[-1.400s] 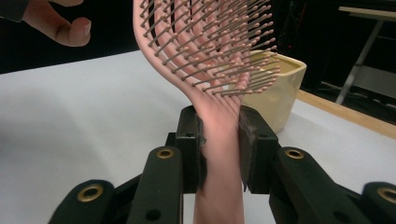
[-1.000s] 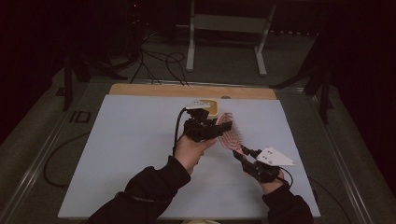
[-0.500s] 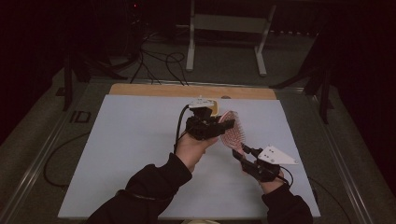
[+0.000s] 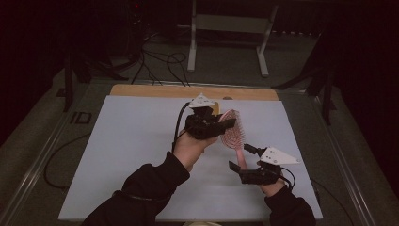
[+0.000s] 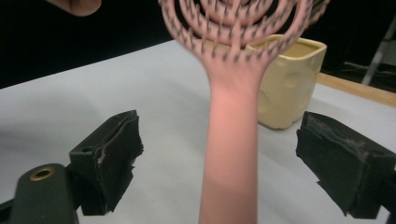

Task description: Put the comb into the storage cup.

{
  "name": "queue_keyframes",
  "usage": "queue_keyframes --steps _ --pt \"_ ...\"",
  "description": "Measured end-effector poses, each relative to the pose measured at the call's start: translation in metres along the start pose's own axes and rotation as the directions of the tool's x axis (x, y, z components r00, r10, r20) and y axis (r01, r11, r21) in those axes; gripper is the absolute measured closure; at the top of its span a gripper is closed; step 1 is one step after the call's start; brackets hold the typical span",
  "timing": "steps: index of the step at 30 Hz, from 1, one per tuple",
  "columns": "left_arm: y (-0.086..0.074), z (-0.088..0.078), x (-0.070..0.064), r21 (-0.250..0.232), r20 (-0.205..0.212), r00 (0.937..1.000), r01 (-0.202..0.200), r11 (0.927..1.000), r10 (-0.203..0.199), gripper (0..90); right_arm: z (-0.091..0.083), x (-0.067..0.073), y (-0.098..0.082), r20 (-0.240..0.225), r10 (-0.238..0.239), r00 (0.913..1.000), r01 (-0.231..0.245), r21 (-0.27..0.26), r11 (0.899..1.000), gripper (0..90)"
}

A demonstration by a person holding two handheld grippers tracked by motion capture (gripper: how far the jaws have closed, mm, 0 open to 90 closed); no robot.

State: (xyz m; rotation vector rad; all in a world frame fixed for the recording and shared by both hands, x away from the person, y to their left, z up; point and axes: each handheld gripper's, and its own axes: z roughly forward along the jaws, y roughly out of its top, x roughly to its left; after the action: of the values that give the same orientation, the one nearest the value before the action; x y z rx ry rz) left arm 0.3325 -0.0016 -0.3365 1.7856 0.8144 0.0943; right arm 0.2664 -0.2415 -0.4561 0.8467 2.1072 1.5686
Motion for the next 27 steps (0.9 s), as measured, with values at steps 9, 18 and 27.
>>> queue_keyframes --steps 9,18,27 --pt "0.009 -0.013 0.001 -0.019 -0.012 0.9995 -0.030 0.9994 0.030 67.0 -0.003 -0.003 -0.001 -0.019 0.011 0.9998 -0.010 0.007 1.000 9.5" --pt "0.011 -0.022 0.006 -0.023 -0.013 0.9987 -0.049 0.9986 0.048 66.9 -0.003 -0.002 -0.004 -0.044 -0.007 0.9990 0.008 0.033 0.999 9.2" --pt "0.008 -0.027 0.012 -0.025 -0.015 0.9980 -0.063 0.9977 0.062 67.0 -0.007 -0.003 -0.008 -0.053 -0.012 0.9985 0.014 0.038 0.999 9.2"
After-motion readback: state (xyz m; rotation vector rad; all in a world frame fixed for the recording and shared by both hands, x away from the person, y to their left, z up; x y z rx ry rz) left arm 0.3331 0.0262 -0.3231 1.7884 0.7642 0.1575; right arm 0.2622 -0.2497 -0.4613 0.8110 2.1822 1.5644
